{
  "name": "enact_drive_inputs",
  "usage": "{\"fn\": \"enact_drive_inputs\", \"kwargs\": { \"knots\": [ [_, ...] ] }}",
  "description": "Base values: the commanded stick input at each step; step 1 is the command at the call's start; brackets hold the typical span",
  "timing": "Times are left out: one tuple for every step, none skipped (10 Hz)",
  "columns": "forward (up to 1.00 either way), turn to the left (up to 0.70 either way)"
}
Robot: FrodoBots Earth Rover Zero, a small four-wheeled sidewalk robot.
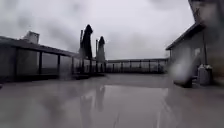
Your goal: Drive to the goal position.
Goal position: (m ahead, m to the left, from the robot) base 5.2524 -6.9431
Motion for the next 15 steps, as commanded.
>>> {"fn": "enact_drive_inputs", "kwargs": {
  "knots": [
    [0.7,-0.05],
    [0.7,-0.17],
    [0.7,-0.27],
    [0.7,-0.27],
    [0.7,-0.27],
    [0.7,-0.27],
    [0.7,-0.27],
    [0.7,-0.27],
    [0.7,-0.27],
    [0.7,-0.27],
    [0.7,-0.27],
    [0.7,-0.27],
    [0.7,-0.08],
    [0.7,0.0],
    [0.7,0.0]
  ]
}}
